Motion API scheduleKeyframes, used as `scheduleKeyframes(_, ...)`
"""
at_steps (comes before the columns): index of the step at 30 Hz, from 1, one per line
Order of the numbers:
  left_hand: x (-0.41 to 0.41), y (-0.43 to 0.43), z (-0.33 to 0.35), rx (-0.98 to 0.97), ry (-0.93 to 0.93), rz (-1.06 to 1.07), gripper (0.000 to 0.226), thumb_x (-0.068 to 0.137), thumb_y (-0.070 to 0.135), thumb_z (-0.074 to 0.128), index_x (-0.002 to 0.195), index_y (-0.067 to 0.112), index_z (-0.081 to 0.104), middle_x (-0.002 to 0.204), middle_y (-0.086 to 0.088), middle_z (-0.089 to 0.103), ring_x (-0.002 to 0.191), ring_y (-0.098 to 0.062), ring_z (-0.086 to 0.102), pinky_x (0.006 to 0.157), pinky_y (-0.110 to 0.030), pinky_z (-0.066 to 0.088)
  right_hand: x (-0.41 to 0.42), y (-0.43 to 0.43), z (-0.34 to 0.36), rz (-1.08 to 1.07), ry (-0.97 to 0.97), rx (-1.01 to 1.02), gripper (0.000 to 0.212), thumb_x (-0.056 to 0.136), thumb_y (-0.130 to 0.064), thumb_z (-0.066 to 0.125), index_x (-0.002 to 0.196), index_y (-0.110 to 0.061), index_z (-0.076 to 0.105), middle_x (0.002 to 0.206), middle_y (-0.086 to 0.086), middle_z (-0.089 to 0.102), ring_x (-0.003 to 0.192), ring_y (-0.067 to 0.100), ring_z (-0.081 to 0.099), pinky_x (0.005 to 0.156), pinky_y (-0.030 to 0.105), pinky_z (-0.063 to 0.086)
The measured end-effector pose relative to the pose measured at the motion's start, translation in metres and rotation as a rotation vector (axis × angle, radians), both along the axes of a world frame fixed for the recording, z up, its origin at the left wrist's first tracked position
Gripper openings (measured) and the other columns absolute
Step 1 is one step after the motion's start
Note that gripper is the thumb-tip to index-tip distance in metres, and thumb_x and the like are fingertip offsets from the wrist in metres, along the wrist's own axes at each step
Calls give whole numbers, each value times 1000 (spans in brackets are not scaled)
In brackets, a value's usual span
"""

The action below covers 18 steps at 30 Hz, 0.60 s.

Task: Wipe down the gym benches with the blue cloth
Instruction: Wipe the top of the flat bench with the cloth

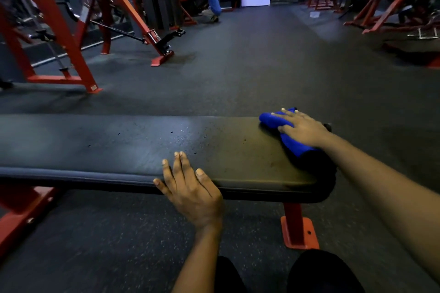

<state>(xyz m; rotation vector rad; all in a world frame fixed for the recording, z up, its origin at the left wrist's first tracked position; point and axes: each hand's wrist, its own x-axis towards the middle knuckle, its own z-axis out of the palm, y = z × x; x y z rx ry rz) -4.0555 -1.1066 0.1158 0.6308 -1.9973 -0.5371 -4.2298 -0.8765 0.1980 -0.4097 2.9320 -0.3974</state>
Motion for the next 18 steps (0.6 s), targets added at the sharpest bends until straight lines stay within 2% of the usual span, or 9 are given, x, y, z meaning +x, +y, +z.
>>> scheduleKeyframes(2,0,1,0,5,9,-4,53,95,25,33,137,2,52,143,-10,52,143,-31,31,121,-50,2,-10,-11,4,-101,20,-25,64,83,-61,29,147,-53,27,163,-9,19,150,23,19,120,52,17)
scheduleKeyframes(3,0,2,0,8,14,-3,53,95,26,32,138,2,52,143,-11,52,143,-31,31,121,-50,2,-10,-23,4,-138,35,-3,61,88,-56,31,149,-49,28,163,-9,19,150,24,20,121,52,16)
scheduleKeyframes(5,-1,2,1,12,18,-2,54,95,27,31,138,2,52,143,-11,52,143,-31,31,122,-48,1,2,-41,6,-76,82,58,53,100,-46,31,152,-45,23,164,-12,14,151,23,14,121,53,11)
scheduleKeyframes(7,1,2,0,18,23,4,54,95,27,30,137,2,52,142,-11,52,143,-31,31,122,-48,1,14,-37,3,70,104,88,52,103,-44,33,153,-47,18,164,-16,8,152,18,8,122,51,6)
scheduleKeyframes(9,0,1,0,-5,24,1,54,95,27,30,137,1,53,142,-11,53,143,-31,32,122,-48,2,12,-22,4,112,65,84,52,103,-45,36,152,-48,18,163,-19,7,152,13,7,121,49,5)
scheduleKeyframes(13,-1,1,-1,-3,13,5,54,96,27,29,138,2,52,143,-11,52,143,-31,32,122,-49,2,-9,-36,15,-97,-3,82,53,101,-52,32,153,-43,23,163,-18,6,152,19,9,114,67,6)
scheduleKeyframes(16,-1,1,0,11,8,7,55,96,28,28,139,2,50,145,-11,50,144,-30,30,122,-48,2,2,-54,12,-3,37,111,51,101,-52,30,151,-51,20,163,-21,5,152,21,7,111,72,6)
scheduleKeyframes(18,0,1,-2,21,6,2,56,97,29,27,141,2,49,147,-11,48,145,-29,29,122,-47,1,15,-42,4,99,57,97,50,101,-50,34,149,-55,19,161,-25,4,152,16,4,113,68,3)
